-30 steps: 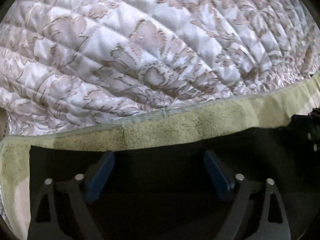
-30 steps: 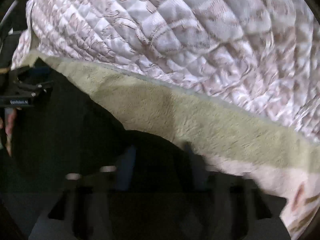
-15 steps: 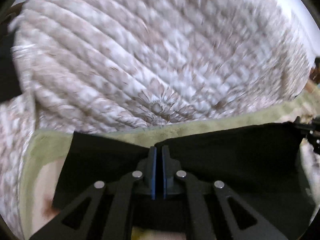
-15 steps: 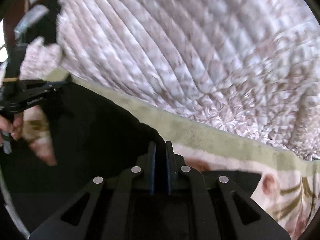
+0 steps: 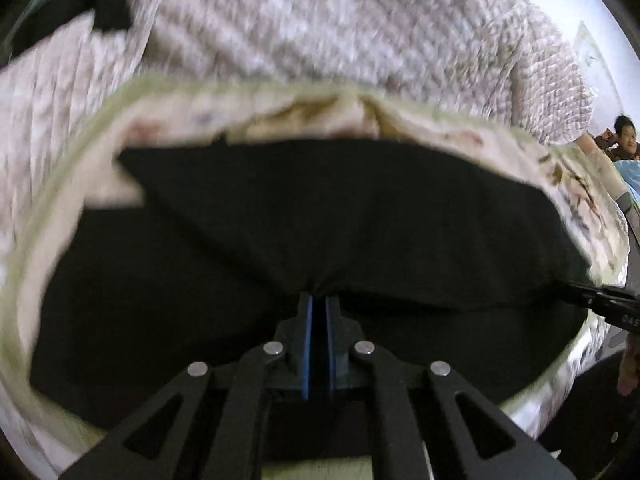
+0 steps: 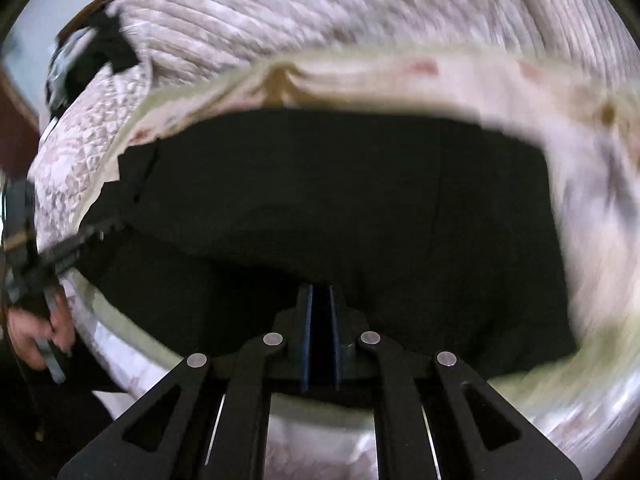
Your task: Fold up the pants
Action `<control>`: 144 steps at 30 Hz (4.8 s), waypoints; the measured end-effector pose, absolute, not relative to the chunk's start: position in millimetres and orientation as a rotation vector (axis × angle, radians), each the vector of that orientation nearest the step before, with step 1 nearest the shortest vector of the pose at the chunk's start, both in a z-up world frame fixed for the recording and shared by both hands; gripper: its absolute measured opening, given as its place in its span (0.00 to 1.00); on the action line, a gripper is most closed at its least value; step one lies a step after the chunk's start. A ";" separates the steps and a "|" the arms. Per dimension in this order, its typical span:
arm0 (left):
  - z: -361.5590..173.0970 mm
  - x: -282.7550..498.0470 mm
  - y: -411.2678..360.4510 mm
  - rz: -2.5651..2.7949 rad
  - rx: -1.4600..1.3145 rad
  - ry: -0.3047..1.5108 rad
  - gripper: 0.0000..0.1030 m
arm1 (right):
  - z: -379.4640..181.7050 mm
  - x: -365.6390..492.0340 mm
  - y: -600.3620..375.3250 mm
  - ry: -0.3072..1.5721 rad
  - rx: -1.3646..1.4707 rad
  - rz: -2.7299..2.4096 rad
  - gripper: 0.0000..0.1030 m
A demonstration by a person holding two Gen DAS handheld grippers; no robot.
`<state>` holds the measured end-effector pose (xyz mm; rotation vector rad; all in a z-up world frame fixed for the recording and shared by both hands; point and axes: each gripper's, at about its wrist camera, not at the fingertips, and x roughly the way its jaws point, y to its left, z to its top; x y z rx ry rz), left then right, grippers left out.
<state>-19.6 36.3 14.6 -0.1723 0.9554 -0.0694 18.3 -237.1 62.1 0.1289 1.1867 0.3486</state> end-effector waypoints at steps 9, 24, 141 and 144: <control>48.5 -17.8 67.6 0.042 -0.200 0.836 0.58 | 77.1 -11.3 -271.7 1.007 0.372 0.325 0.63; 7.0 69.9 65.3 0.200 -0.023 0.853 0.04 | 59.8 5.8 -325.8 0.961 0.688 0.081 0.63; 29.4 -70.4 112.8 0.230 -0.309 0.917 0.34 | 88.1 -10.3 -320.8 1.005 0.363 -0.182 0.27; 40.6 -68.7 113.7 0.226 -0.301 0.886 0.35 | 99.7 -5.9 -315.4 0.958 0.324 -0.153 0.27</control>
